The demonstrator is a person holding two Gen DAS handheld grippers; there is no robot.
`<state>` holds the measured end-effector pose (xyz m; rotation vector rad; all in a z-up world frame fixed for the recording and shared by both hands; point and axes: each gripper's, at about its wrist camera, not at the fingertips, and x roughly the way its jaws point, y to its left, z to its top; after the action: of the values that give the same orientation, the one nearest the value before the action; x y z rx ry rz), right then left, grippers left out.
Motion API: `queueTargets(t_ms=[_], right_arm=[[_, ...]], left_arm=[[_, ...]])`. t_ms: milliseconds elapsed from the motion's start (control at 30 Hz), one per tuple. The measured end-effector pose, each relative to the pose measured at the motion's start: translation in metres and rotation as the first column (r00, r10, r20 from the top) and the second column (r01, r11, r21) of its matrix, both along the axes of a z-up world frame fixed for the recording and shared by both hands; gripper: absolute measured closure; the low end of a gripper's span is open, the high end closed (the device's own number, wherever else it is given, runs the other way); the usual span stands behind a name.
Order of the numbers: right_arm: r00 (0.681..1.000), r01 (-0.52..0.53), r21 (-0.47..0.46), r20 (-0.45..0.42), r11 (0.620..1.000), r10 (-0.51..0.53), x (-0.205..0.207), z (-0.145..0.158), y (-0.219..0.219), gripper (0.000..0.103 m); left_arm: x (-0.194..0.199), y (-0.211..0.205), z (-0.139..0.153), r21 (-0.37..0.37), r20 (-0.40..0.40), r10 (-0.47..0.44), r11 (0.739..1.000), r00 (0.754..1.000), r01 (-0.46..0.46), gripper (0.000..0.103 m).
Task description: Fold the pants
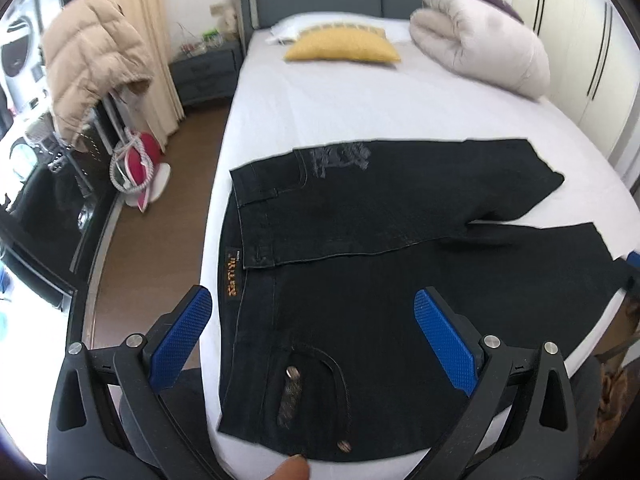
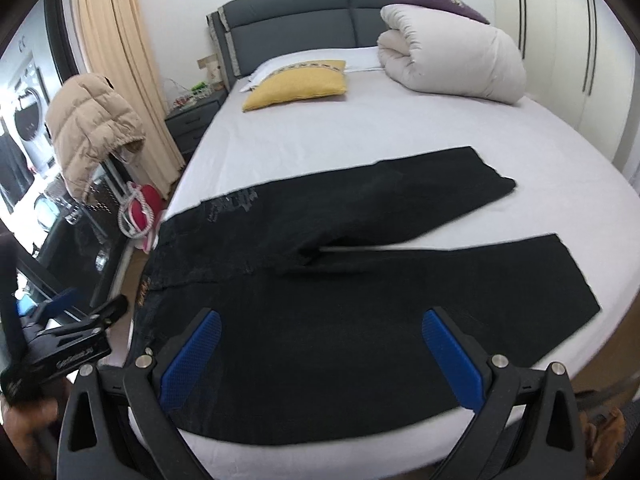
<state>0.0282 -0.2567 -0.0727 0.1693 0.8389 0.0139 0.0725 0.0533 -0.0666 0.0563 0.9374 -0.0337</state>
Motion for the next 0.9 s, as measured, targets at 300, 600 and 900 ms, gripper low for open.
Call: queueTargets(t_ms=[300,600,900], right_arm=[[0.992,-0.118,0.017,0.039,0.993,0.117,0.083,-0.007,-0.016,0.000],[0.923,-0.384,0.003,-0.032,0.923,0.384,0.188,-0.033,-0.011,0.027],[0.828,-0.551,0.038,-0.099,0.834,0.552,0.254,-0.067,0.004,0.035]], left_arm=[[0.097,0.022,-0.028,0.128,-0.023,-0.048,0.991,0.999,0.051,0.000],[0.264,0.061,-0.050,0.037,-0.077,-0.229,0.972,0.971,0.232,0.000],[0.361,0.059,-0.110,-0.083,-0.286,-0.445,0.894,0.848,0.441,0.015]])
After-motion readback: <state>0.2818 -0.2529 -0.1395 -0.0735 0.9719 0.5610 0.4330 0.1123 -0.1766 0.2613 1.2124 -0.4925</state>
